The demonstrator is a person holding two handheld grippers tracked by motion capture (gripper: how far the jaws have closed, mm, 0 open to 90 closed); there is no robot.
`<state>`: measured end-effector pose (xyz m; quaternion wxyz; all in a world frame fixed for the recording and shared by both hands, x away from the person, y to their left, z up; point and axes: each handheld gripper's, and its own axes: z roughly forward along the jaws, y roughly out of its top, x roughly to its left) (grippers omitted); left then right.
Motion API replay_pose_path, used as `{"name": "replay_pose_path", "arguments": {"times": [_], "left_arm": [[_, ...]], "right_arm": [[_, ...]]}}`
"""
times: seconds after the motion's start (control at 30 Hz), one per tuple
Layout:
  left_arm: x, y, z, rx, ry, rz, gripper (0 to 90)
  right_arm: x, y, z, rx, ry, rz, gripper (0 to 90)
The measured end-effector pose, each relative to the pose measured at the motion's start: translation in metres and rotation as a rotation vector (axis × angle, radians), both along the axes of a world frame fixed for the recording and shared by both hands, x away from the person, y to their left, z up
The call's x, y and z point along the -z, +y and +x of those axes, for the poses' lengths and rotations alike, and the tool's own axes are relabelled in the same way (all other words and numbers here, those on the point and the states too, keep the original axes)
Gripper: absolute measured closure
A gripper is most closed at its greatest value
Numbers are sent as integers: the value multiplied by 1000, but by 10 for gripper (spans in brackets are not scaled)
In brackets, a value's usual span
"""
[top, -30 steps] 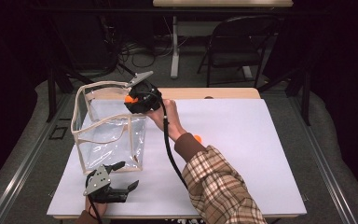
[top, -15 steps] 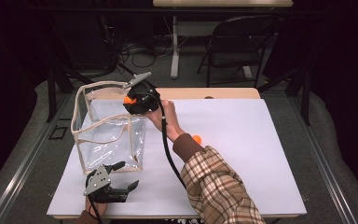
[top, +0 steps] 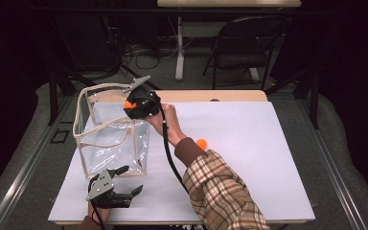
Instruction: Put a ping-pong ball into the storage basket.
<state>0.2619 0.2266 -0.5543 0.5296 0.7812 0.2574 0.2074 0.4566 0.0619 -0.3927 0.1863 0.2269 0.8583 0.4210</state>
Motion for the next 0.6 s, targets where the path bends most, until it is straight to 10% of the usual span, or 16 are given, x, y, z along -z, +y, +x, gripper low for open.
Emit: {"name": "replay_pose_path", "arguments": {"times": [0.47, 0.6], "left_arm": [[0, 0, 0, -2, 0, -3, 159], [0, 1, 0, 2, 0, -4, 159]], "right_arm": [[5, 7, 3, 4, 25, -24, 494], [3, 3, 4, 23, 28, -10, 357]]}}
